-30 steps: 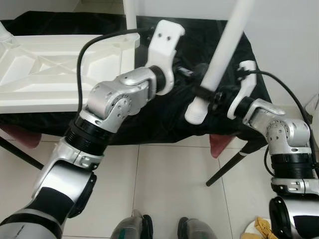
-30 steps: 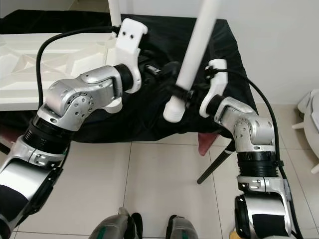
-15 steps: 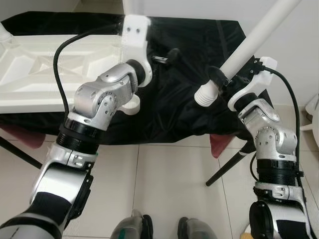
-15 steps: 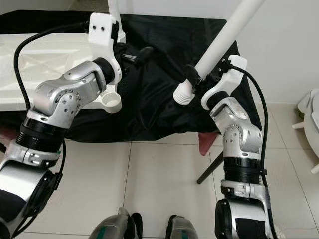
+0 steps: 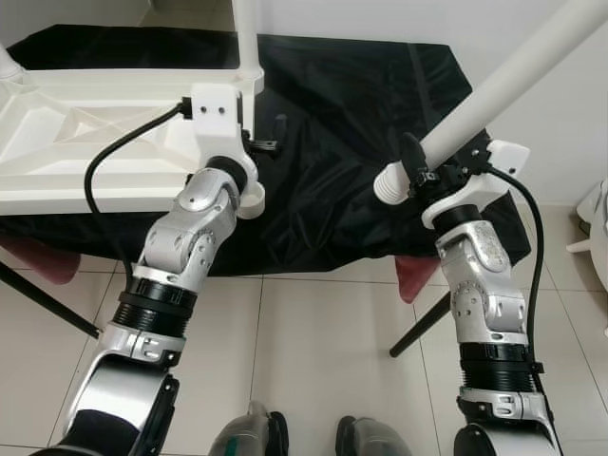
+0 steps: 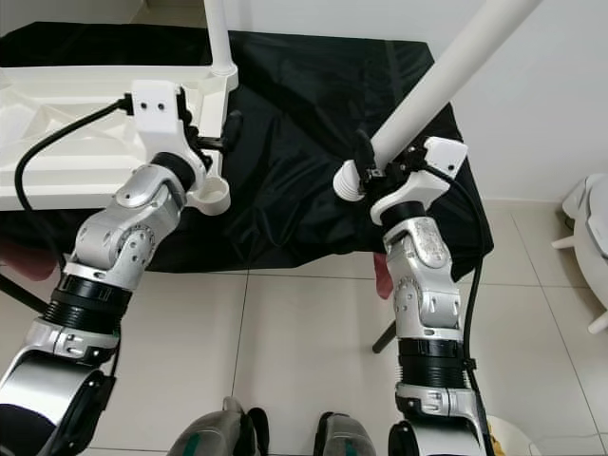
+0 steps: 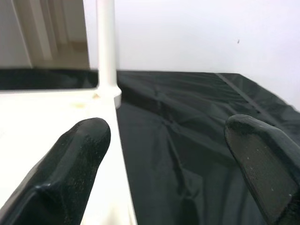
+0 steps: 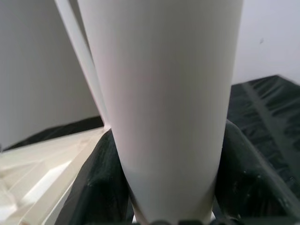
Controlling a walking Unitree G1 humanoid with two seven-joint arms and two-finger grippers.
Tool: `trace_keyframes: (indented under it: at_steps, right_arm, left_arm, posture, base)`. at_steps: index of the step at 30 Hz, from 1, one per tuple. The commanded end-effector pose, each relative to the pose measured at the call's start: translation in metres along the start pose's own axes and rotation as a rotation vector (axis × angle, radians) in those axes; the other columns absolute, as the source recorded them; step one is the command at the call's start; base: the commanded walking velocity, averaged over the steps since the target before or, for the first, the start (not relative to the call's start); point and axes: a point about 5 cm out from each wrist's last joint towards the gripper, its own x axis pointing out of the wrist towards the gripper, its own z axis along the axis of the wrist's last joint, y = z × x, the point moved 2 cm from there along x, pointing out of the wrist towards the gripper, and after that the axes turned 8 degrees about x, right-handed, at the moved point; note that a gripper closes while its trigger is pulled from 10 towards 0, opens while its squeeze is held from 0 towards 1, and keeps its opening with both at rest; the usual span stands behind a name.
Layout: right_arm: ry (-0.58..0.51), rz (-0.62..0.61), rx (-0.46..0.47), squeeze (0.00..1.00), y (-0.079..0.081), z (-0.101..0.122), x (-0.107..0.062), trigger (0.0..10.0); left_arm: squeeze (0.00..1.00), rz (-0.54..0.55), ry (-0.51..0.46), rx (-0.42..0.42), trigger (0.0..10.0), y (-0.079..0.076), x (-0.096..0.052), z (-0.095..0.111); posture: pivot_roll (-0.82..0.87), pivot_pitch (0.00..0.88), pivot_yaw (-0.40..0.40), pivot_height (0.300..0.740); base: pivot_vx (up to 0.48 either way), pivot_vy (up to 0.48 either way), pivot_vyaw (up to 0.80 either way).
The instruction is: Building children table
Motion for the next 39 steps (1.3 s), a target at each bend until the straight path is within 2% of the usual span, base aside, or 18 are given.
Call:
trace_keyframes:
  at_steps: [1, 4, 8, 16, 23, 39]
  right_arm:
    - [-0.033, -0.023, -0.012, 0.0, -0.003, 0.002, -0.002, 10.0]
    - [-0.047, -0.025, -0.029, 0.0, -0.002, 0.002, -0.003, 10.0]
    - [-0.069, -0.021, -0.049, 0.0, -0.001, 0.002, -0.005, 10.0]
    - [-0.066, -0.022, -0.088, 0.0, -0.001, -0.006, -0.013, 10.0]
    - [-0.064, -0.027, -0.085, 0.0, 0.0, -0.009, -0.015, 10.0]
    - [-0.064, -0.027, -0.099, 0.0, 0.001, -0.015, -0.016, 10.0]
  left_arm:
    - [0.0, 0.039, 0.003, 0.023, 10.0, 0.0, -0.003, -0.006]
    - [0.0, 0.046, -0.021, -0.002, 10.0, 0.0, -0.006, -0.006]
    - [0.0, 0.06, -0.041, 0.007, 10.0, 0.001, -0.009, -0.005]
    - [0.0, 0.085, -0.047, 0.012, 10.0, 0.007, -0.014, -0.008]
    - [0.0, 0.104, -0.039, 0.007, 10.0, 0.01, -0.013, -0.012]
    - [0.0, 0.098, -0.047, 0.015, 10.0, 0.008, -0.012, -0.011]
  posture:
    - [-0.02, 0.03, 0.007, 0.74]
    - [-0.02, 0.024, 0.008, 0.74]
    - [-0.02, 0.021, 0.011, 0.74]
    - [-0.01, 0.012, 0.03, 0.74]
    - [-0.01, 0.01, 0.029, 0.74]
    - [-0.01, 0.01, 0.023, 0.74]
  base:
    - [0.0, 0.0, 0.0]
    - [0.0, 0.0, 0.0]
    - [0.0, 0.0, 0.0]
    - [0.0, 0.0, 0.0]
    - [0.0, 0.0, 0.0]
    - [0.0, 0.32, 0.0]
